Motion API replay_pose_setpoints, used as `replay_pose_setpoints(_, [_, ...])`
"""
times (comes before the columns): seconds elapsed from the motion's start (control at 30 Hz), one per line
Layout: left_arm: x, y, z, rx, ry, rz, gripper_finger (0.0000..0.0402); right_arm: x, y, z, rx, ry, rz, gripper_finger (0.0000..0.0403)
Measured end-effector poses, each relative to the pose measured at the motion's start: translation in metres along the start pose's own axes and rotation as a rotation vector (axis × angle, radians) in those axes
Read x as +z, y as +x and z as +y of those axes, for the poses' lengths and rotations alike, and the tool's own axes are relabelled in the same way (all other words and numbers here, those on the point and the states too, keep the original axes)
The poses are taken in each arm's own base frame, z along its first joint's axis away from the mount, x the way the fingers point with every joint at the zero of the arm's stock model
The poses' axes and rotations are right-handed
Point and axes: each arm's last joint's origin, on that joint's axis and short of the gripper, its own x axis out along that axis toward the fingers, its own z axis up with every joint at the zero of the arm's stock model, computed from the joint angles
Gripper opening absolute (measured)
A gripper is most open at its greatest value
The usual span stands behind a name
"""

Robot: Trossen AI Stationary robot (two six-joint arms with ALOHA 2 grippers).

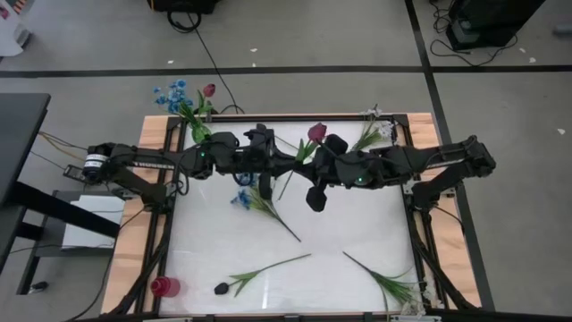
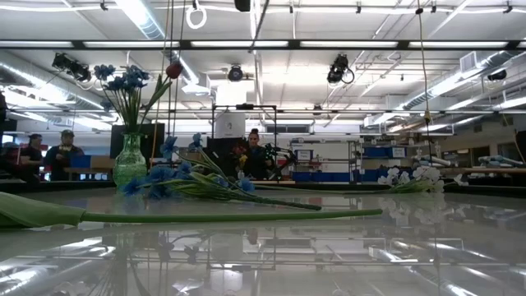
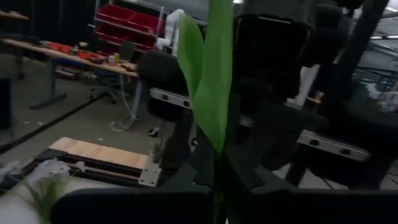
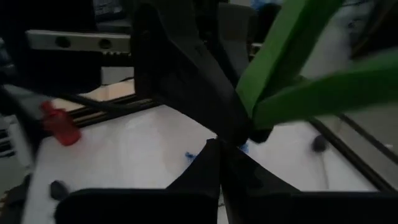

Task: Sort flowers into vase by color
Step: Put the red tulip into the green vase

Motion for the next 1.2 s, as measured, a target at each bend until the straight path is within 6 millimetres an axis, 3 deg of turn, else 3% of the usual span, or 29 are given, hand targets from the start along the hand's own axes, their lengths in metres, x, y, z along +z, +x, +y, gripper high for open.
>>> replay_pose_setpoints(0.1, [0.007,-0.008,0.001,0.103,0.027,-0.019,0.0009,-0.002,-0.003,-0.007,-0.130,0.011,-0.006,0.0048])
replay_pose_setpoints(0.27, [0.036,-0.035,0.000,0.320,0.090,-0.129,0.0009,-0.007,-0.025,-0.024,-0.275,0.068,0.030,0.0092])
replay_pose_setpoints(0.47, [0.072,-0.078,0.000,0.503,0.226,-0.226,0.0009,-0.008,-0.060,-0.046,-0.352,0.071,0.056,0.0105])
replay_pose_setpoints(0.57, [0.078,-0.096,0.004,0.608,0.250,-0.196,0.0009,-0.007,-0.077,-0.055,-0.377,0.069,0.038,0.0106])
replay_pose_setpoints(0.7, [0.057,-0.117,0.013,0.703,0.229,-0.198,0.0009,-0.005,-0.096,-0.067,-0.400,0.074,0.011,0.0106])
replay_pose_setpoints(0.97, [-0.032,-0.164,0.036,0.769,0.204,-0.382,0.0009,-0.009,-0.125,-0.084,-0.384,0.032,0.037,0.0106])
replay_pose_setpoints(1.07, [-0.047,-0.177,0.041,0.866,0.234,-0.435,0.0009,-0.010,-0.131,-0.088,-0.387,-0.044,0.052,0.0105])
replay_pose_setpoints(1.2, [-0.054,-0.189,0.047,1.128,0.303,-0.420,0.0020,-0.008,-0.137,-0.097,-0.410,-0.107,0.053,0.0100])
